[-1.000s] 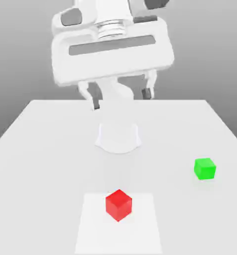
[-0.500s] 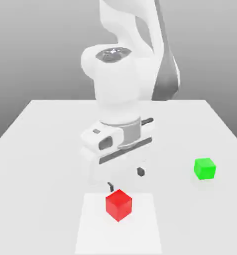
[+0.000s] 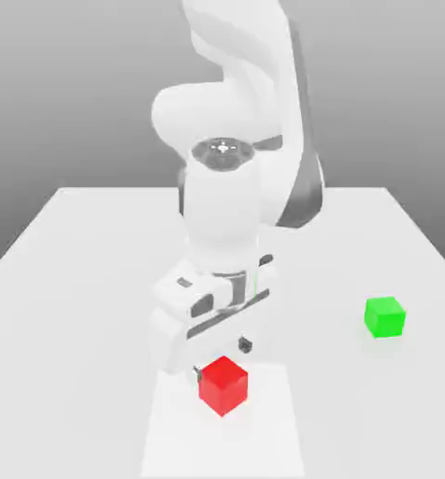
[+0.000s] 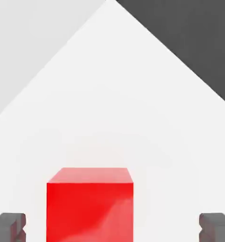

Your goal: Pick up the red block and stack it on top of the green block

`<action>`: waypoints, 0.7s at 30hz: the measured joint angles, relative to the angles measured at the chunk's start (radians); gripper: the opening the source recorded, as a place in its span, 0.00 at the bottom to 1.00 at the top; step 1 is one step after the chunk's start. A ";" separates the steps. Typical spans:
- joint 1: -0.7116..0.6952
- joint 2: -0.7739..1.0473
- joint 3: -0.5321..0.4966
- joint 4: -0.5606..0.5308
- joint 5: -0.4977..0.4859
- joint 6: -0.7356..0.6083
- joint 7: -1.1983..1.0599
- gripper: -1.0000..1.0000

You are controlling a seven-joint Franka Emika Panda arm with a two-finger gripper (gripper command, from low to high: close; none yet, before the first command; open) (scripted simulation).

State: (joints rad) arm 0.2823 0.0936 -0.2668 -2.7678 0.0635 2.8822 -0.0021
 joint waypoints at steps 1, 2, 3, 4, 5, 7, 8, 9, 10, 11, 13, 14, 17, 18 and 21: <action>-0.003 0.013 0.007 0.001 0.014 0.011 -0.010 0.50; -0.007 0.026 0.014 0.002 0.029 0.022 -0.021 0.50; -0.013 0.040 0.024 0.003 0.044 0.033 -0.031 0.50; -0.020 0.054 0.034 0.004 0.060 0.044 -0.042 0.50; -0.028 0.069 0.047 0.004 0.077 0.057 -0.055 0.50; -0.051 0.100 0.078 0.004 0.108 0.083 -0.076 0.50; -0.067 0.116 0.098 0.003 0.123 0.097 -0.086 0.50; -0.083 0.133 0.118 0.002 0.139 0.111 -0.097 0.50; -0.097 0.147 0.137 0.002 0.153 0.123 -0.105 0.00; -0.097 0.147 0.137 0.002 0.153 0.123 -0.105 0.00; -0.098 0.147 0.137 0.002 0.152 0.122 -0.105 0.00; -0.098 0.147 0.137 0.002 0.152 0.121 -0.104 0.00; -0.101 0.149 0.140 0.002 0.153 0.123 -0.105 0.00; -0.093 0.138 0.129 0.002 0.142 0.114 -0.098 0.00; -0.064 0.094 0.087 0.003 0.091 0.078 -0.063 0.00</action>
State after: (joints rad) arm 0.2180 0.1880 -0.1796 -2.7644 0.1543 2.9601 -0.0654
